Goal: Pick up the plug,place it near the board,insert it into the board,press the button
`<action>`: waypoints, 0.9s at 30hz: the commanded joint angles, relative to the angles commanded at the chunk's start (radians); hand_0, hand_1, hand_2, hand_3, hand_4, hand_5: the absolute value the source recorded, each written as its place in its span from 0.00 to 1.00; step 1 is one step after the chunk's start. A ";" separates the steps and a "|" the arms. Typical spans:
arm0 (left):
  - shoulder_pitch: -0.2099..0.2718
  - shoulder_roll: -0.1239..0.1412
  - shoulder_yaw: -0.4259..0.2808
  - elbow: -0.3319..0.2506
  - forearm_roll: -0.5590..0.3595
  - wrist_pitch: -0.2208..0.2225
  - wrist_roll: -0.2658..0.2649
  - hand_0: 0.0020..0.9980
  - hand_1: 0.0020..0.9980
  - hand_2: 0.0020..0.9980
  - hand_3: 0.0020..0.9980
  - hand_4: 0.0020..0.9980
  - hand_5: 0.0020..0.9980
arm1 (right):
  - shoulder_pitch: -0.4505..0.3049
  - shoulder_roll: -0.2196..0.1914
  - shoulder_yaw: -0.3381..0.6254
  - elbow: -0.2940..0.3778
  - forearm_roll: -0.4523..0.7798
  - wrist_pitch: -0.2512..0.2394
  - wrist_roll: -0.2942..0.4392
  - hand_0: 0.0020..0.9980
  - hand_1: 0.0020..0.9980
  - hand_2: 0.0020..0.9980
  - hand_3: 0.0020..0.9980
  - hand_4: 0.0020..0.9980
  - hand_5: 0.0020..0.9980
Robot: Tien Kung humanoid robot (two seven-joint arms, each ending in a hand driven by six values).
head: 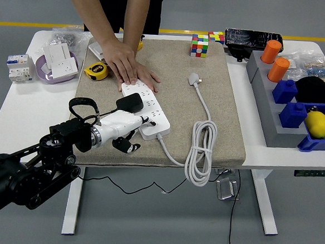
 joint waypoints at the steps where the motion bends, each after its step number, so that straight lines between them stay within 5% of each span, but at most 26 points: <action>1: -0.001 0.000 0.000 0.001 0.000 0.000 0.000 0.14 0.02 0.13 0.87 0.69 0.00 | 0.000 0.000 0.000 0.000 0.000 0.000 0.000 0.96 0.85 0.78 0.80 1.00 1.00; 27: -0.012 -0.001 0.015 0.024 0.002 -0.005 -0.004 0.14 0.02 0.13 0.86 0.68 0.00 | 0.006 0.000 0.006 0.000 0.000 -0.001 0.000 0.96 0.85 0.78 0.80 1.00 1.00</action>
